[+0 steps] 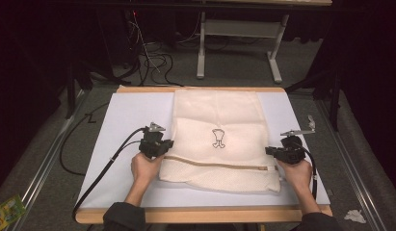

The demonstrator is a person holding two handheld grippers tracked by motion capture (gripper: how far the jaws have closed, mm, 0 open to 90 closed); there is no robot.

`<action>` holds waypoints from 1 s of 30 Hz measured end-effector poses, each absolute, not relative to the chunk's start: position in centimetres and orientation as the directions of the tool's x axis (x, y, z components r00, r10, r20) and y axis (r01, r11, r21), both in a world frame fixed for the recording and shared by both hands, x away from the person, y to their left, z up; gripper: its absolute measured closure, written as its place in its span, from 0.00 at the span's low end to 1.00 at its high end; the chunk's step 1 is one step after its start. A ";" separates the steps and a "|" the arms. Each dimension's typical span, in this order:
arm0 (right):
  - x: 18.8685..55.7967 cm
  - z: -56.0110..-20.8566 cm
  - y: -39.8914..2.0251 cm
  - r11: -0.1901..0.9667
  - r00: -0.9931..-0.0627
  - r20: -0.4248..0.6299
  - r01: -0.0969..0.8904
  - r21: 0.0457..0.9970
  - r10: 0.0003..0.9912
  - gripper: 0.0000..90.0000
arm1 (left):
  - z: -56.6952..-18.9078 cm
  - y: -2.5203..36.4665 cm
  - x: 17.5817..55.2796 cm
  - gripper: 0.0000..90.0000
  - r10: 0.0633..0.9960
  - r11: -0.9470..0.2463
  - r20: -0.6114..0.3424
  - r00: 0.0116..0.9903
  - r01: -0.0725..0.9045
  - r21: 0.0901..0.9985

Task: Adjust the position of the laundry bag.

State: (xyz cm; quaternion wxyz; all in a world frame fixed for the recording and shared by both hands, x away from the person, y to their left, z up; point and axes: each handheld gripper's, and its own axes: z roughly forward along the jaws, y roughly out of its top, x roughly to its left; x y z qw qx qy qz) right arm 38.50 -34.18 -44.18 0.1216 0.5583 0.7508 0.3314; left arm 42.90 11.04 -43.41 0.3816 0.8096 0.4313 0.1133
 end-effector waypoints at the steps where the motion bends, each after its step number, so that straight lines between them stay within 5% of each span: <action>1: 38.4 -44.2 -34.1 0.150 -0.341 0.193 0.760 0.633 0.920 0.97 | -43.3 11.1 42.9 0.95 0.785 -0.337 -0.143 0.603 0.609 0.718; 30: 38.5 -43.9 -28.2 0.236 -0.444 0.150 0.698 0.676 0.883 0.97 | -42.1 16.6 41.7 0.94 0.849 -0.296 -0.084 0.522 0.602 0.741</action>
